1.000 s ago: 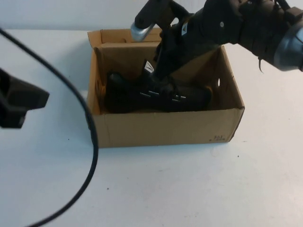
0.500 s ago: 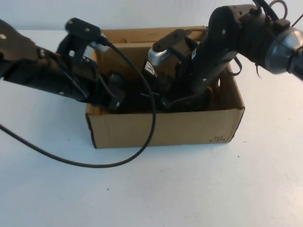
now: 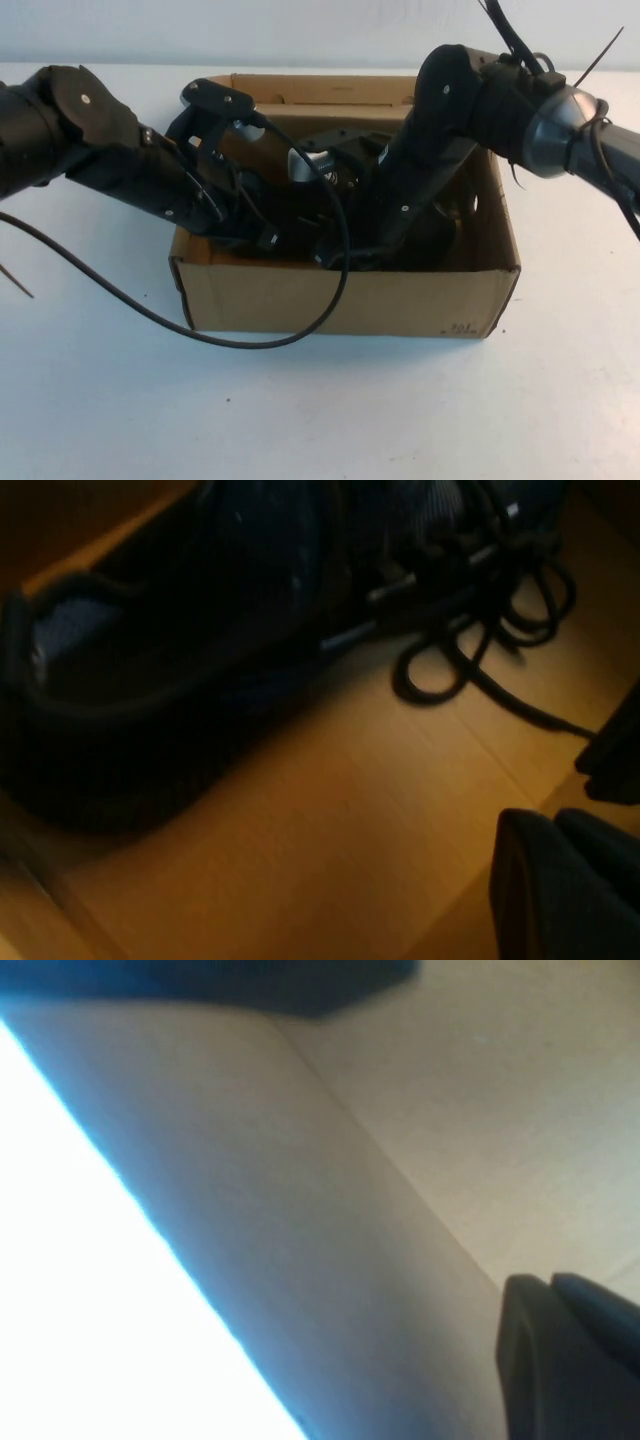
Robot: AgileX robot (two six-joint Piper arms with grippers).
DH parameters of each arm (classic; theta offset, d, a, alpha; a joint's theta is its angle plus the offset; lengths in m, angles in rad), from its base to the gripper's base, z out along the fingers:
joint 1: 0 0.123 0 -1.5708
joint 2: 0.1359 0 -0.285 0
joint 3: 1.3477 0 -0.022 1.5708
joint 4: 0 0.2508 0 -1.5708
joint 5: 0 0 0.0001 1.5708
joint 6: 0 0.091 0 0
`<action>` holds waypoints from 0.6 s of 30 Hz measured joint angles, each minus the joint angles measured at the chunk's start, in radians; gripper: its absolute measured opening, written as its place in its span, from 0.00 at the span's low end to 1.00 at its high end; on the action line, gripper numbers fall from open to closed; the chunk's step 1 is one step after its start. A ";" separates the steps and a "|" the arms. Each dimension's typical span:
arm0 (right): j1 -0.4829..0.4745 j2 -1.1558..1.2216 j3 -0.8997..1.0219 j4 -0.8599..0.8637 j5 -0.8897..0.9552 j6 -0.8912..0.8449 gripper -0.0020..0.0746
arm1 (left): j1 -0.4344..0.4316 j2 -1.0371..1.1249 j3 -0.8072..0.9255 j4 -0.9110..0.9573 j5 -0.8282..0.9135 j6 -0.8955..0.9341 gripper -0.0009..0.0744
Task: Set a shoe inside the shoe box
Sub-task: Adjust the shoe
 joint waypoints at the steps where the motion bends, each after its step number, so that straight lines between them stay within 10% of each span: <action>1: 0.002 0.000 0.000 0.002 0.000 -0.002 0.01 | 0.000 0.000 0.000 0.006 0.013 -0.005 0.01; 18: 0.012 0.082 0.000 -0.026 -0.226 0.019 0.00 | -0.013 0.004 -0.008 0.203 0.114 -0.117 0.01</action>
